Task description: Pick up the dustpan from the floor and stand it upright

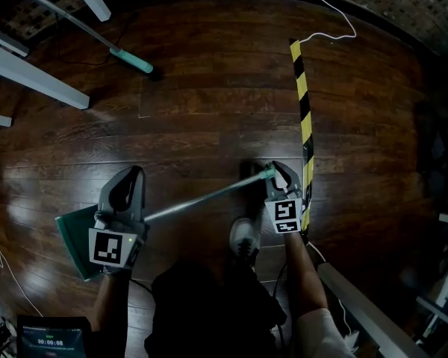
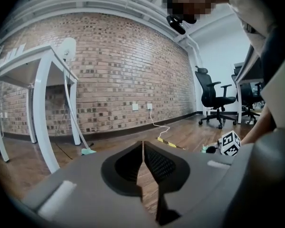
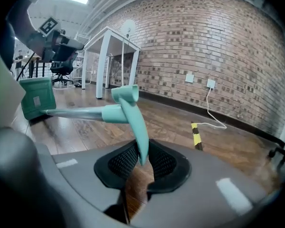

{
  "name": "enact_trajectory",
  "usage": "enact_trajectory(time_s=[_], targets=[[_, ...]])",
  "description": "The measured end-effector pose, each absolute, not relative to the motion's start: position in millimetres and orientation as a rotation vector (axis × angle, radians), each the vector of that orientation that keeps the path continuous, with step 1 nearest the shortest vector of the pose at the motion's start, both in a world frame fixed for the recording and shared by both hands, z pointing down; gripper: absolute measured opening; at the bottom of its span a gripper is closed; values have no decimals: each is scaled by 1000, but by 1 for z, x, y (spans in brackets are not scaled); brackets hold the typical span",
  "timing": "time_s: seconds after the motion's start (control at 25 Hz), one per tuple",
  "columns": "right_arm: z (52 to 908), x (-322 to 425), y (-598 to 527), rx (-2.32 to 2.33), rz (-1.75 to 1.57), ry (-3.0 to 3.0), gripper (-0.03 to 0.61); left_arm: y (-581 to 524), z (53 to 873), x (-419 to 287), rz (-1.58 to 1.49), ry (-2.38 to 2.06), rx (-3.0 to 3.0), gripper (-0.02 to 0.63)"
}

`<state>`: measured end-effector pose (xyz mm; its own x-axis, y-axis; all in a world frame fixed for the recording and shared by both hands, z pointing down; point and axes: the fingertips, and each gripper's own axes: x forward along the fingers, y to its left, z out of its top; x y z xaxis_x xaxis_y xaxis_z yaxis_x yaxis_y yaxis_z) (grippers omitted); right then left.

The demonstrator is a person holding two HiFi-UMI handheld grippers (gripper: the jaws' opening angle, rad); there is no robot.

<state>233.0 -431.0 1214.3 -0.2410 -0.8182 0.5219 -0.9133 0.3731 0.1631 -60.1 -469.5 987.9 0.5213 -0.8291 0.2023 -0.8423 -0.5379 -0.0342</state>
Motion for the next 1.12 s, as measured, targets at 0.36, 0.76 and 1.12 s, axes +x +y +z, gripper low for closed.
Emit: enact_trajectory(time_s=[0.36,0.76,1.12], targets=[[1004,271,-413,1530,145,-1968,103,-455,830,-38,370,-1370,2704,14],[814,269,-399,1480,35,-1843,138,-451,652,-1,322,-1277,2760,14],[744,213,-362,1331,19,-1731,198,-428,543,-6,183,-1341,2717,14]])
